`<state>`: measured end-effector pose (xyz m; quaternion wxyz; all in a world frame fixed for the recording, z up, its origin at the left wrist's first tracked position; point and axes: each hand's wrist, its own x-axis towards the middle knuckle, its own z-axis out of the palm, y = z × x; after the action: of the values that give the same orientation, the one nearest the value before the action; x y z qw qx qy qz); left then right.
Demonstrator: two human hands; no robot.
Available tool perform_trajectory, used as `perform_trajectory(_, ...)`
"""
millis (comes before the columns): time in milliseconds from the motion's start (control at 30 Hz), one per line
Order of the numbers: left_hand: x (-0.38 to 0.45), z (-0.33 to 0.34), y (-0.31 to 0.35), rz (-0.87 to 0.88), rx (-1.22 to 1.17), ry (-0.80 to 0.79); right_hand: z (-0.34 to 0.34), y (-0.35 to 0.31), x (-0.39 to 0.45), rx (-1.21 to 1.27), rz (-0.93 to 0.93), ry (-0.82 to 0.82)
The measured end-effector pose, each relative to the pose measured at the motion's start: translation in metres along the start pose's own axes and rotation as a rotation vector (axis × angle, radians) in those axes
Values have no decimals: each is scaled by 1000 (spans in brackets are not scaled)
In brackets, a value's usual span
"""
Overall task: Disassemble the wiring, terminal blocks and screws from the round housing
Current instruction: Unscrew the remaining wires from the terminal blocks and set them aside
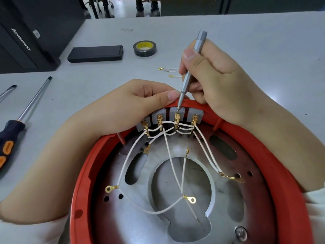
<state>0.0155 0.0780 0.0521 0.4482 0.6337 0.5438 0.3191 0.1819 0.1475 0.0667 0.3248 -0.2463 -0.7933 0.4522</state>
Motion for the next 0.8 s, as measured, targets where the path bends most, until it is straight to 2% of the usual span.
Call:
perform_trajectory(400, 1, 1, -1, 12, -19, -5, 2, -3, 0, -27, 32, -59)
perform_trajectory(500, 1, 0, -2, 3, -26, -7, 1, -3, -1, -22, -5, -24)
perform_trajectory(800, 1, 1, -1, 5, -23, -14, 2, -10, -10, -103, -154, -62)
